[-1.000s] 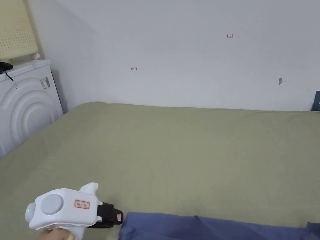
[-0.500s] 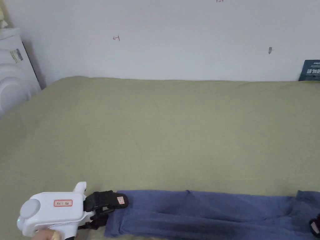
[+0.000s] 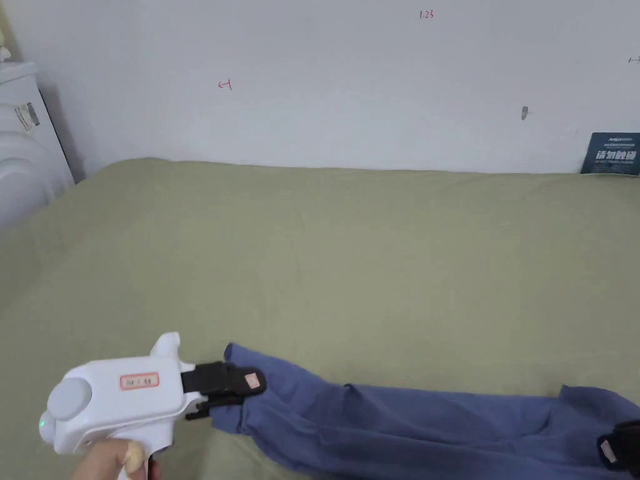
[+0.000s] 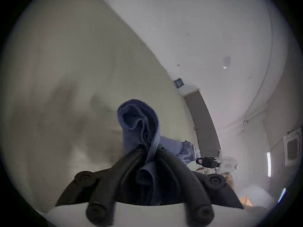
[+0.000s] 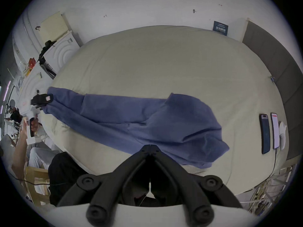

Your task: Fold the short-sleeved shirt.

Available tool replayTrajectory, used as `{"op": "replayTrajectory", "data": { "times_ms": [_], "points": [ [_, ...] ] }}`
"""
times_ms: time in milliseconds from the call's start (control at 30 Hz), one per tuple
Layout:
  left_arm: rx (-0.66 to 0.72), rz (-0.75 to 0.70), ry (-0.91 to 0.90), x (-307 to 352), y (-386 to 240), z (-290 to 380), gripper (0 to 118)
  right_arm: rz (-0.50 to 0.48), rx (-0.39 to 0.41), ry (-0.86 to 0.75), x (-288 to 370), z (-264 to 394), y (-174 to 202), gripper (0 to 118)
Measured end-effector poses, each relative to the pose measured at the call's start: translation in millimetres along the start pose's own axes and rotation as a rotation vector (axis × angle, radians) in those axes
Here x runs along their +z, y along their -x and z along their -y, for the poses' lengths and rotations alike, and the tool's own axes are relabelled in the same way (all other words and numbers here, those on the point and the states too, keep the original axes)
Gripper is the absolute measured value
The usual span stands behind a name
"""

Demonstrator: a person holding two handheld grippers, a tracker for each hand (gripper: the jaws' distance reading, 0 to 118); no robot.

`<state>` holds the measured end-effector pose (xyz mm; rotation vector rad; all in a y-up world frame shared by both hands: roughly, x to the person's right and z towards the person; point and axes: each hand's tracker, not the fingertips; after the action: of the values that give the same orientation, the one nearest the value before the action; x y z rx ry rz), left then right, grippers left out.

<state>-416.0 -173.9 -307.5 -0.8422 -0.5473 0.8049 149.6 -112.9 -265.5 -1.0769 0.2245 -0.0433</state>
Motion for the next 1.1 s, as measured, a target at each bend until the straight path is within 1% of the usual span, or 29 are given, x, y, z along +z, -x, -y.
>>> {"op": "replayTrajectory", "data": {
  "times_ms": [133, 167, 300, 333, 367, 400, 433, 500, 567, 600, 633, 667, 700, 733, 767, 800, 833, 900, 933, 1000, 1033, 1067, 1100],
  "points": [
    [-0.130, 0.025, 0.065, -44.2, -67.9, 7.8, 9, -0.003, -0.038, -0.035, 2.0, -4.8, -11.3, 0],
    [-0.136, 0.015, 0.091, -59.7, -81.5, 12.0, 9, -0.006, -0.040, -0.041, 1.3, -5.4, -12.9, 0],
    [-0.139, 0.012, 0.179, -121.7, -103.6, 31.1, 9, 0.015, -0.040, -0.042, -5.3, -8.4, -14.9, 0],
    [-0.141, -0.009, 0.192, -136.3, -105.4, 37.7, 18, 0.018, -0.042, -0.041, -7.2, -8.8, -15.5, 0],
    [-0.151, -0.022, 0.204, -147.6, -106.4, 42.4, 41, 0.018, -0.045, -0.041, -8.7, -9.1, -16.6, 0],
    [-0.160, -0.032, 0.218, -157.2, -106.0, 45.5, 74, 0.015, -0.052, -0.041, -10.2, -9.2, -17.5, 0],
    [-0.147, -0.031, 0.232, -164.1, -103.9, 48.7, 83, 0.010, -0.059, -0.039, -16.2, -10.5, -25.2, 0],
    [-0.120, -0.043, 0.250, -169.8, -97.5, 55.1, 100, 0.006, -0.065, -0.034, -18.1, -9.2, -28.2, 0],
    [-0.079, -0.047, 0.217, -162.4, -92.5, 54.3, 100, 0.003, -0.064, -0.033, -18.3, -6.0, -30.8, 0],
    [-0.053, -0.057, 0.180, -156.3, -90.7, 53.2, 100, 0.004, -0.064, -0.032, -18.3, -4.8, -32.5, 0],
    [-0.029, -0.044, 0.145, -151.1, -86.8, 52.2, 95, 0.006, -0.062, -0.030, -18.4, -3.8, -34.3, 0],
    [-0.003, -0.020, 0.107, -146.9, -82.3, 51.5, 85, 0.010, -0.061, -0.028, -18.6, -2.9, -35.9, 0],
    [0.011, -0.002, 0.086, -145.8, -78.6, 50.3, 65, 0.013, -0.060, -0.026, -17.8, -1.5, -35.6, 0],
    [0.001, -0.005, 0.090, -145.9, -79.5, 48.7, 25, 0.014, -0.059, -0.024, -18.0, -0.8, -36.6, 0],
    [-0.013, -0.020, 0.099, -152.7, -80.9, 50.3, 3, 0.015, -0.060, -0.023, -17.8, 0.1, -37.4, 0],
    [-0.049, -0.058, 0.098, -160.4, -81.5, 54.3, 3, 0.014, -0.063, -0.024, -16.7, 1.5, -36.9, 0],
    [-0.057, -0.064, 0.125, -171.1, -80.3, 58.0, 2, 0.011, -0.065, -0.028, -15.0, 3.2, -35.6, 0],
    [-0.016, -0.046, 0.233, -201.3, -77.2, 74.0, 2, 0.002, -0.068, -0.034, -12.6, 5.6, -34.9, 0],
    [-0.003, -0.066, 0.272, -216.7, -76.4, 84.9, 2, -0.001, -0.065, -0.035, -11.9, 6.3, -34.1, 0],
    [-0.045, -0.087, 0.319, -242.5, -71.2, 107.7, 1, 0.005, -0.050, -0.035, -10.1, 8.5, -30.5, 0],
    [-0.055, -0.092, 0.304, -252.1, -67.5, 118.9, 1, 0.014, -0.040, -0.036, -9.9, 8.9, -29.3, 0],
    [-0.044, -0.053, 0.223, -245.8, -63.9, 122.1, 0, 0.018, -0.031, -0.033, -10.0, 8.9, -28.9, 0],
    [0.016, -0.003, 0.170, -243.3, -63.3, 119.8, 0, 0.015, -0.028, -0.029, -10.8, 9.2, -28.2, 0]
  ]
}}
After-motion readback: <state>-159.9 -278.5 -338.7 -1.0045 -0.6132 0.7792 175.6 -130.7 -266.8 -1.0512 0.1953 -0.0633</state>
